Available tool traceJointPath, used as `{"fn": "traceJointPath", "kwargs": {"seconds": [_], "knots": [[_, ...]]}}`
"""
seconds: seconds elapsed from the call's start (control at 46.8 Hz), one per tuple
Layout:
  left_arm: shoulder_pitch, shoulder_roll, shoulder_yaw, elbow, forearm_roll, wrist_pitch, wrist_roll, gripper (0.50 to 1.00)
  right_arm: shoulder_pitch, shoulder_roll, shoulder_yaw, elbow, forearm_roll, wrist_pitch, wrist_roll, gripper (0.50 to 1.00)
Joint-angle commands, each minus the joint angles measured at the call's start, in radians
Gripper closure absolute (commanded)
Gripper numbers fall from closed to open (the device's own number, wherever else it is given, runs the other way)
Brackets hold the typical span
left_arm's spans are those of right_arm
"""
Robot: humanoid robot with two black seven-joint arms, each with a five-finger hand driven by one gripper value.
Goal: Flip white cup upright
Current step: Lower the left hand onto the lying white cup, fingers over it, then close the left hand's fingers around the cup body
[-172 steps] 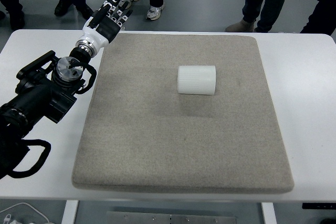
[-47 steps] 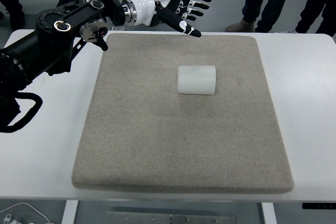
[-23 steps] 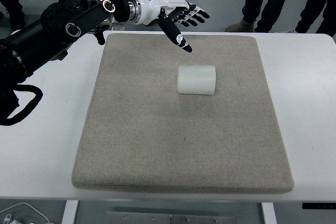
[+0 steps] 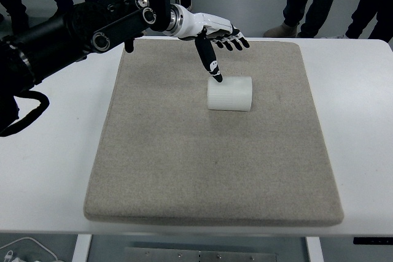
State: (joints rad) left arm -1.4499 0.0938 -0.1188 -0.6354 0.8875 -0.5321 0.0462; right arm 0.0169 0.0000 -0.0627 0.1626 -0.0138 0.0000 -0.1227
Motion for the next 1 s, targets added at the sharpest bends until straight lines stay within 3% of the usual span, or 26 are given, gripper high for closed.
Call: {"fn": "traceJointPath", "kwargs": {"seconds": [0.0, 0.513, 0.983], "knots": [[0.006, -0.003, 0.001, -0.004, 0.002, 0.003, 0.012, 0.527, 0.000, 0.000, 0.000, 0.000, 0.000, 0.000, 0.000, 0.570], [0.028, -0.094, 0.057, 0.055, 0.002, 0.015, 0.029, 0.527, 0.000, 0.000, 0.000, 0.002, 0.000, 0.000, 0.000, 0.570], [0.054, -0.094, 0.103, 0.094, 0.004, 0.038, 0.026, 0.527, -0.002, 0.000, 0.000, 0.002, 0.000, 0.000, 0.000, 0.570]]}}
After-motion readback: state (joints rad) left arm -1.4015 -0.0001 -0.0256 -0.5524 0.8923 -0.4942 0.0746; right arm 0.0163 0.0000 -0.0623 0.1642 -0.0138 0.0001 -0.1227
